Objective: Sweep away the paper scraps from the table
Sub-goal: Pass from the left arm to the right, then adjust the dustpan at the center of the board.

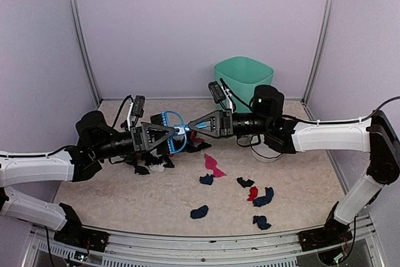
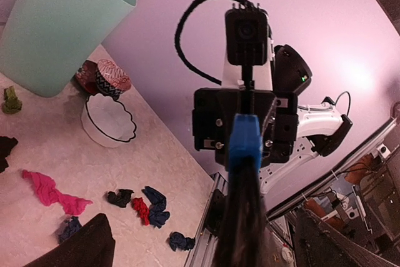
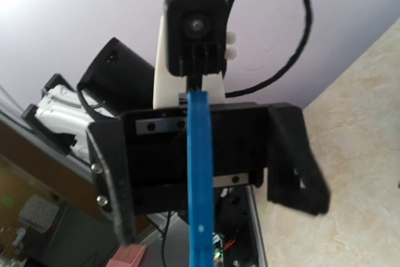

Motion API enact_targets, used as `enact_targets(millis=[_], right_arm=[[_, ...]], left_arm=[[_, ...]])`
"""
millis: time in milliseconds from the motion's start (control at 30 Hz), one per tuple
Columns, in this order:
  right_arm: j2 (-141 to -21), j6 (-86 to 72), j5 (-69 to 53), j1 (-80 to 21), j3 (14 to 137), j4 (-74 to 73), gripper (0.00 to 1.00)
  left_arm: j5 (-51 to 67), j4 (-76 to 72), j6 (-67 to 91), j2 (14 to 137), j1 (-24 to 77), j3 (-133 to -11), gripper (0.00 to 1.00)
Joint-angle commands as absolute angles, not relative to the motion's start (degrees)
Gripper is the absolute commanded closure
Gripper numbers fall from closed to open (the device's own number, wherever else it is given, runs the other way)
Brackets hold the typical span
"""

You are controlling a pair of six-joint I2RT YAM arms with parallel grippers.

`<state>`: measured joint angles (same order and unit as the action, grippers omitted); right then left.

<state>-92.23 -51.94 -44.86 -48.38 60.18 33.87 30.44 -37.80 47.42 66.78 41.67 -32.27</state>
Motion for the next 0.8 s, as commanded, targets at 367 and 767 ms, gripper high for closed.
enact_targets(millis=[367,767], right_arm=[[-71.1,-37.8,-22.9,-40.3,54.9,3.2,1.0],[-69.2,-33.2,-12.3,-36.2,54.7,-10.4,1.0]], left_arm=[[9.0,-10.8,41.2,57.0,37.7,-30.0,0.01],[6.9,1.9,37.2,68.5,40.7,-41.3,0.1]])
